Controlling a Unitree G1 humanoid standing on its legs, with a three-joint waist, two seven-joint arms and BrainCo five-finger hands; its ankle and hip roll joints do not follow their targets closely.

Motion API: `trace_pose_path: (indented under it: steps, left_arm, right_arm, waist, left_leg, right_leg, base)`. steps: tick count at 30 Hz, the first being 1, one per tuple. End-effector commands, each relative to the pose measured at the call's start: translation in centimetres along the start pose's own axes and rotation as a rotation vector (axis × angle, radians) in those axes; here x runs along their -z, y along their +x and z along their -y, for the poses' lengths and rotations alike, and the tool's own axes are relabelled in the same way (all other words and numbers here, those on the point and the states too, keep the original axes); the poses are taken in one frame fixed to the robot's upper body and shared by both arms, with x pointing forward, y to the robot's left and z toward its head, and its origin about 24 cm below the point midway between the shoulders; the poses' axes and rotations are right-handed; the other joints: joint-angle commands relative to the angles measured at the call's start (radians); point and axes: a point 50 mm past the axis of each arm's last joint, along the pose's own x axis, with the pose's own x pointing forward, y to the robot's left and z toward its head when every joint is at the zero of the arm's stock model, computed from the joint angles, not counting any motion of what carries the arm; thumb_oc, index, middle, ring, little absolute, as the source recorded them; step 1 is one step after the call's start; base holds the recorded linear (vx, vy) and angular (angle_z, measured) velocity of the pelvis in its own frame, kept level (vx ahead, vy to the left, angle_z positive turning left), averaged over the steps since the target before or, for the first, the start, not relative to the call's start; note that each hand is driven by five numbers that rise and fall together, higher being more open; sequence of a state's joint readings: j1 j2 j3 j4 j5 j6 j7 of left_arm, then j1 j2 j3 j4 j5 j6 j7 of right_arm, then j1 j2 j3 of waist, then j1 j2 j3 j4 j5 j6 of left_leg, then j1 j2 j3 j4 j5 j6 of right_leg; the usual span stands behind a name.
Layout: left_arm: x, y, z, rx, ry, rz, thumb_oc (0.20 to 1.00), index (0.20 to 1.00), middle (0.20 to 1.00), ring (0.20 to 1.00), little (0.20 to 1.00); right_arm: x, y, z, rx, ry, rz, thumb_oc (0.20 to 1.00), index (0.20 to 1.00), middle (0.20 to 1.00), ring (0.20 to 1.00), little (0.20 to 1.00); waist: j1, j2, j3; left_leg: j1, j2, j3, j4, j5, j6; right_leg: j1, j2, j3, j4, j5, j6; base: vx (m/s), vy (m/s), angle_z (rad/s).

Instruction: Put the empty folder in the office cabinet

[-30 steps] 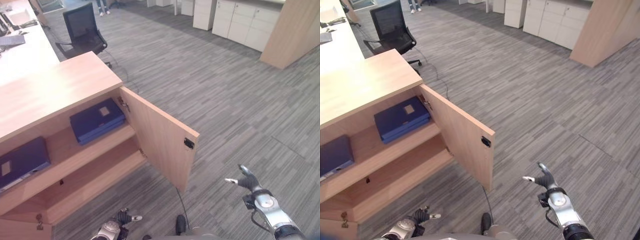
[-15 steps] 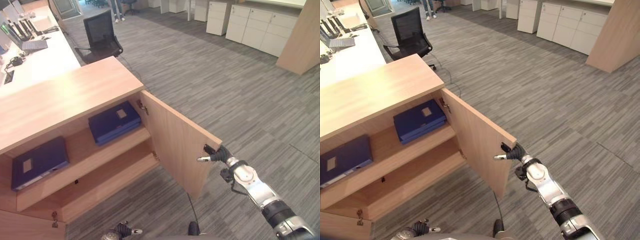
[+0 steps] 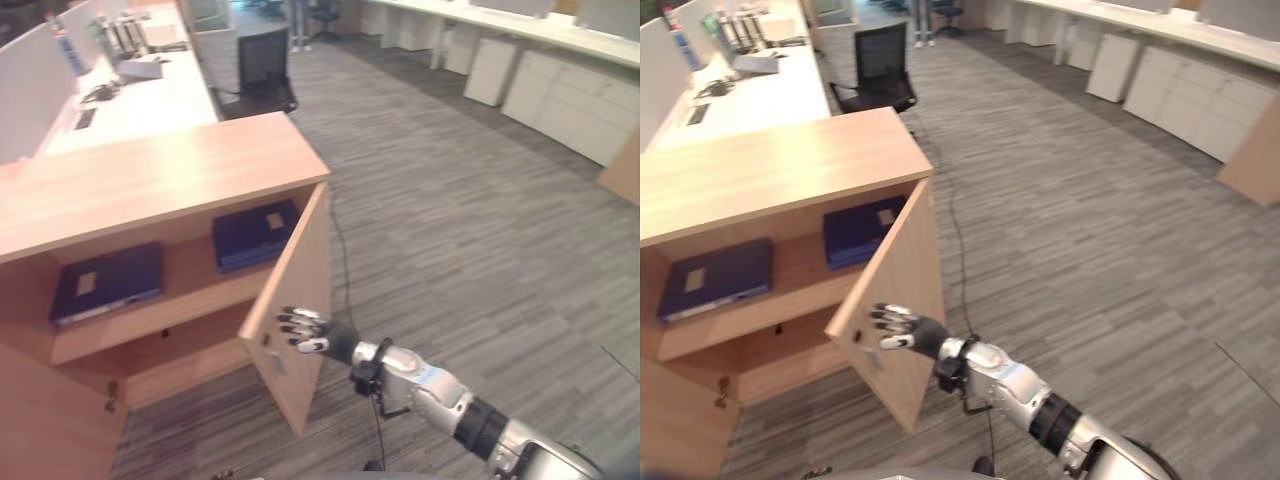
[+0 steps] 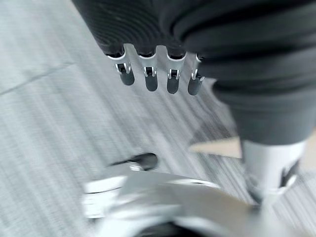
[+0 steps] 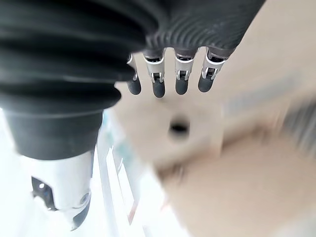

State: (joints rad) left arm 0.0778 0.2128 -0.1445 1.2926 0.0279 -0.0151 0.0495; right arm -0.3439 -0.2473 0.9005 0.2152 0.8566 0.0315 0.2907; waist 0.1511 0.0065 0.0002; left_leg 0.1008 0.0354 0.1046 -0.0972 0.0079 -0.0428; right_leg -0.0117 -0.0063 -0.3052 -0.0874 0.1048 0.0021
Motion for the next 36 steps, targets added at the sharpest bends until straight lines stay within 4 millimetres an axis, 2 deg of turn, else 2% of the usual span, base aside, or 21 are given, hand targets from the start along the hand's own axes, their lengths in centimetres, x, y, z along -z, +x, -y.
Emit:
trace_pose_path:
  steps: [1, 4, 5, 8, 10, 14, 17, 18, 20, 22, 24, 27, 28, 29, 30, 31, 32, 34, 35, 36]
  left_arm:
    - [-0.4, 0.1, -2.0, -0.046, 0.083, -0.009, 1.000, 1.000, 1.000, 1.000, 1.000]
    - [0.8, 0.0, -2.1, -0.046, 0.098, -0.032, 1.000, 1.000, 1.000, 1.000, 1.000]
    - [0.8, 0.0, -2.1, -0.046, 0.098, -0.032, 1.000, 1.000, 1.000, 1.000, 1.000]
    - [1.1, -0.1, -1.8, -0.027, 0.134, -0.028, 1.000, 1.000, 1.000, 1.000, 1.000]
    - [0.9, -0.1, -1.7, -0.023, 0.139, -0.021, 1.000, 1.000, 1.000, 1.000, 1.000]
    - [-0.5, 0.1, -1.7, -0.014, 0.153, 0.024, 1.000, 1.000, 1.000, 1.000, 1.000]
    - [-1.8, 0.2, -2.2, -0.025, 0.158, 0.068, 1.000, 1.000, 1.000, 1.000, 1.000]
    - [-2.3, 0.2, -2.3, -0.029, 0.153, 0.083, 1.000, 1.000, 1.000, 1.000, 1.000]
    - [-2.5, 0.2, -2.2, -0.026, 0.152, 0.091, 1.000, 1.000, 1.000, 1.000, 1.000]
    - [-2.4, 0.2, -1.7, -0.006, 0.162, 0.088, 1.000, 1.000, 1.000, 1.000, 1.000]
    - [-2.7, 0.3, -1.5, 0.008, 0.168, 0.087, 1.000, 1.000, 1.000, 1.000, 1.000]
    - [-2.0, 0.3, -1.3, 0.017, 0.173, 0.051, 1.000, 1.000, 1.000, 1.000, 1.000]
    - [-2.0, 0.3, -1.3, 0.017, 0.173, 0.051, 1.000, 1.000, 1.000, 1.000, 1.000]
    - [-1.8, 0.3, -1.1, 0.019, 0.174, 0.039, 1.000, 1.000, 1.000, 1.000, 1.000]
    - [-1.1, 0.2, -0.9, 0.020, 0.162, 0.010, 1.000, 1.000, 1.000, 1.000, 1.000]
    - [-1.0, 0.2, -0.9, 0.005, 0.146, -0.005, 1.000, 1.000, 1.000, 1.000, 1.000]
    - [-1.0, 0.2, -0.9, 0.005, 0.147, -0.004, 1.000, 1.000, 1.000, 1.000, 1.000]
    - [-1.4, 0.3, -1.1, -0.014, 0.118, -0.001, 1.000, 1.000, 1.000, 1.000, 1.000]
    - [-1.5, 0.3, -1.1, -0.014, 0.119, -0.001, 1.000, 1.000, 1.000, 1.000, 1.000]
    - [-2.3, 0.4, -1.4, -0.030, 0.087, 0.019, 1.000, 1.000, 1.000, 1.000, 1.000]
  right_arm:
    - [-4.1, 2.7, -3.3, -0.229, -0.031, 0.163, 1.000, 1.000, 1.000, 1.000, 1.000]
    - [-3.0, 2.2, -2.9, -0.212, -0.007, 0.149, 1.000, 1.000, 1.000, 1.000, 1.000]
    - [-3.0, 2.2, -2.9, -0.212, -0.007, 0.149, 1.000, 1.000, 1.000, 1.000, 1.000]
    - [-1.7, 1.9, -2.5, -0.185, 0.023, 0.126, 1.000, 1.000, 1.000, 1.000, 1.000]
    - [-1.5, 1.6, -2.1, -0.164, 0.026, 0.124, 1.000, 1.000, 1.000, 1.000, 1.000]
    - [0.6, -0.4, 0.2, -0.020, 0.076, 0.097, 1.000, 1.000, 1.000, 1.000, 1.000]
    - [2.9, -3.7, 3.3, 0.189, 0.159, 0.090, 1.000, 1.000, 1.000, 1.000, 1.000]
    - [3.5, -4.8, 4.4, 0.267, 0.168, 0.088, 1.000, 1.000, 1.000, 1.000, 1.000]
    - [5.0, -6.8, 6.4, 0.419, 0.181, 0.057, 1.000, 1.000, 1.000, 1.000, 1.000]
    - [7.3, -9.4, 8.3, 0.603, 0.201, -0.021, 1.000, 1.000, 1.000, 1.000, 1.000]
    - [9.6, -12.3, 9.7, 0.771, 0.221, -0.130, 1.000, 1.000, 1.000, 1.000, 1.000]
    - [14.0, -16.7, 10.2, 1.003, 0.286, -0.348, 1.000, 1.000, 1.000, 1.000, 1.000]
    - [14.0, -16.7, 10.2, 1.003, 0.286, -0.347, 1.000, 1.000, 1.000, 1.000, 1.000]
    - [15.2, -17.9, 10.0, 1.048, 0.281, -0.437, 1.000, 1.000, 1.000, 1.000, 1.000]
    - [16.8, -20.1, 9.6, 1.143, 0.282, -0.580, 1.000, 1.000, 1.000, 1.000, 1.000]
    - [18.9, -22.9, 8.1, 1.266, 0.361, -0.702, 1.000, 1.000, 1.000, 1.000, 1.000]
    - [18.9, -22.9, 8.1, 1.267, 0.361, -0.701, 1.000, 1.000, 1.000, 1.000, 1.000]
    - [20.1, -25.2, 7.1, 1.406, 0.476, -0.730, 1.000, 1.000, 1.000, 1.000, 1.000]
    - [20.0, -25.2, 7.1, 1.406, 0.475, -0.730, 1.000, 1.000, 1.000, 1.000, 1.000]
    - [20.5, -26.1, 6.5, 1.455, 0.519, -0.738, 1.000, 1.000, 1.000, 1.000, 1.000]
  waist:
    - [0.025, -0.057, 0.024]
    - [0.060, -0.061, 0.032]
    - [0.059, -0.061, 0.031]
    - [0.091, -0.063, 0.032]
    - [0.092, -0.061, 0.030]
    - [0.079, -0.048, 0.032]
    - [0.047, -0.026, 0.052]
    - [0.026, -0.019, 0.059]
    - [-0.011, -0.007, 0.061]
    - [-0.048, 0.001, 0.057]
    - [-0.077, 0.000, 0.061]
    - [-0.094, -0.014, 0.034]
    - [-0.095, -0.014, 0.034]
    - [-0.098, -0.014, 0.026]
    - [-0.098, -0.014, 0.017]
    - [-0.099, -0.015, 0.015]
    - [-0.100, -0.014, 0.017]
    - [-0.105, -0.015, 0.016]
    - [-0.106, -0.015, 0.017]
    - [-0.111, -0.014, 0.017]
  left_leg:
    - [-0.045, -0.023, -0.007, 0.010, -0.014, 0.007]
    - [-0.068, -0.035, -0.049, 0.010, -0.004, 0.015]
    - [-0.068, -0.036, -0.050, 0.010, -0.004, 0.015]
    - [-0.088, -0.059, -0.098, 0.010, 0.007, 0.026]
    - [-0.090, -0.065, -0.108, 0.010, 0.008, 0.028]
    - [-0.081, -0.089, -0.145, 0.010, 0.006, 0.044]
    - [-0.070, -0.106, -0.193, 0.019, 0.005, 0.061]
    - [-0.065, -0.109, -0.213, 0.019, 0.006, 0.063]
    - [-0.061, -0.112, -0.237, 0.017, 0.006, 0.067]
    - [-0.070, -0.117, -0.274, 0.022, 0.011, 0.066]
    - [-0.079, -0.127, -0.315, 0.023, 0.017, 0.060]
    - [-0.083, -0.133, -0.355, 0.018, 0.017, 0.050]
    - [-0.082, -0.133, -0.356, 0.018, 0.017, 0.050]
    - [-0.083, -0.126, -0.366, 0.014, 0.018, 0.044]
    - [-0.088, -0.112, -0.377, 0.013, 0.016, 0.032]
    - [-0.089, -0.097, -0.400, 0.020, 0.015, 0.017]
    - [-0.088, -0.097, -0.402, 0.020, 0.015, 0.017]
    - [-0.085, -0.082, -0.422, 0.026, 0.012, 0.005]
    - [-0.084, -0.082, -0.423, 0.026, 0.011, 0.005]
    - [-0.083, -0.072, -0.437, 0.034, 0.009, -0.003]
  right_leg:
    - [0.030, -0.127, 0.019, 0.000, -0.049, 0.130]
    - [0.023, -0.146, -0.018, 0.000, -0.036, 0.137]
    - [0.023, -0.146, -0.019, 0.000, -0.036, 0.137]
    - [0.025, -0.175, -0.066, 0.000, -0.019, 0.148]
    - [0.028, -0.181, -0.075, 0.000, -0.017, 0.151]
    - [0.035, -0.210, -0.094, 0.046, -0.022, 0.157]
    - [0.014, -0.234, -0.065, 0.169, -0.064, 0.151]
    - [0.005, -0.230, -0.020, 0.192, -0.071, 0.144]
    - [-0.023, -0.192, 0.115, 0.184, -0.076, 0.139]
    - [-0.066, -0.149, 0.261, 0.154, -0.073, 0.144]
    - [-0.102, -0.111, 0.349, 0.141, -0.062, 0.154]
    - [-0.053, -0.107, 0.344, 0.076, -0.061, 0.145]
    - [-0.051, -0.107, 0.343, 0.075, -0.061, 0.145]
    - [-0.040, -0.098, 0.338, 0.068, -0.071, 0.140]
    - [-0.023, -0.083, 0.333, 0.048, -0.076, 0.131]
    - [-0.001, -0.063, 0.316, 0.034, -0.089, 0.117]
    - [0.001, -0.063, 0.314, 0.034, -0.089, 0.116]
    - [0.020, -0.050, 0.292, 0.026, -0.101, 0.107]
    - [0.022, -0.050, 0.290, 0.026, -0.101, 0.107]
    - [0.031, -0.042, 0.273, 0.026, -0.111, 0.099]
  base:
    - [-0.07, 0.011, 0.70]
    - [-0.06, 0.029, 0.53]
    - [-0.08, 0.052, 0.52]
    - [-0.06, 0.069, 0.31]
    - [-0.02, 0.067, 0.38]
    - [-0.01, 0.093, 0.25]
    - [-0.02, 0.091, 0.46]
    - [-0.02, 0.045, 0.79]
    - [0.00, 0.022, 0.78]
    - [0.03, -0.007, 0.60]
    - [0.02, -0.061, 0.19]
    - [0.09, -0.130, 0.70]
    - [0.08, -0.134, 1.06]
    - [0.08, -0.197, 0.80]
    - [0.12, -0.371, 0.49]
    - [0.09, -0.308, 0.28]
    - [0.06, -0.250, 0.51]
    - [0.04, -0.159, 0.60]
    - [0.04, -0.179, 0.47]
    - [0.05, -0.265, 0.36]
